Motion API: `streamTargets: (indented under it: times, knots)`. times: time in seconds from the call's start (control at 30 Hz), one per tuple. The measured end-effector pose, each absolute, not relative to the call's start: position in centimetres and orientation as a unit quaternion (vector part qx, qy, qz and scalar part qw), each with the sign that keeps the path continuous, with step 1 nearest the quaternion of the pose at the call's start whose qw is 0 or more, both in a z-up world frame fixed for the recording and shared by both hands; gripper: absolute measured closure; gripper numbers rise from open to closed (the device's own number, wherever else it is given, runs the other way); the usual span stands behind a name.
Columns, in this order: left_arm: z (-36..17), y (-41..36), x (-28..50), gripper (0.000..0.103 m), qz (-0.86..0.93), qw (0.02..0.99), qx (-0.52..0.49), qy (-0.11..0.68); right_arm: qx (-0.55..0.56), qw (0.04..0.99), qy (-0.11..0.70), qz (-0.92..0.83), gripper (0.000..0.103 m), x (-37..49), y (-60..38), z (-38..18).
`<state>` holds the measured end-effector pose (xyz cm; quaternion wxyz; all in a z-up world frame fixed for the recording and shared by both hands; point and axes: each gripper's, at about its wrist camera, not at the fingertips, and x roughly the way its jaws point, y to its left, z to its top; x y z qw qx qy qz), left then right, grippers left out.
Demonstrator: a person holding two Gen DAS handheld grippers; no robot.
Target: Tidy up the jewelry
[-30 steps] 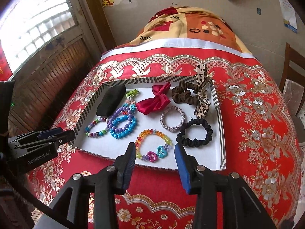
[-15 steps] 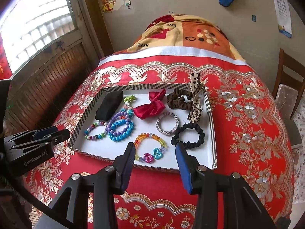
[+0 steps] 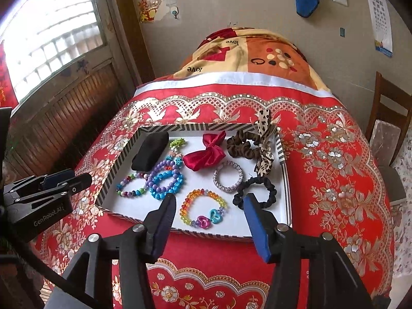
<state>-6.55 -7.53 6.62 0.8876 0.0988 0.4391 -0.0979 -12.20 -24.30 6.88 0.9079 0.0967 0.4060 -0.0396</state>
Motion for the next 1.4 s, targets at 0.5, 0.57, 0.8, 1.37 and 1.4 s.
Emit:
streamTargets:
  times: [0.5, 0.57, 0.8, 1.37, 1.4]
  knots:
    - [6.2, -7.3, -5.8, 0.067, -0.096, 0.887, 0.094, 0.443, 0.088, 0.907, 0.41, -0.043, 0.05, -11.6, -24.5, 6.7]
    - [6.2, -7.3, -5.7, 0.067, -0.095, 0.887, 0.093, 0.442, 0.088, 0.907, 0.41, -0.042, 0.05, -11.4, -24.6, 6.7]
    - [6.2, -7.3, -5.7, 0.067, -0.096, 0.887, 0.094, 0.443, 0.087, 0.906, 0.413, -0.039, 0.049, -11.1, -24.6, 6.5]
    - [5.8, -7.3, -5.5, 0.067, -0.092, 0.887, 0.098, 0.442, 0.085, 0.904, 0.417, -0.035, 0.049, -10.8, -24.5, 6.1]
    - [5.8, -7.4, -5.6, 0.067, -0.092, 0.887, 0.099, 0.442, 0.085, 0.904, 0.417, -0.035, 0.049, -10.8, -24.5, 6.1]
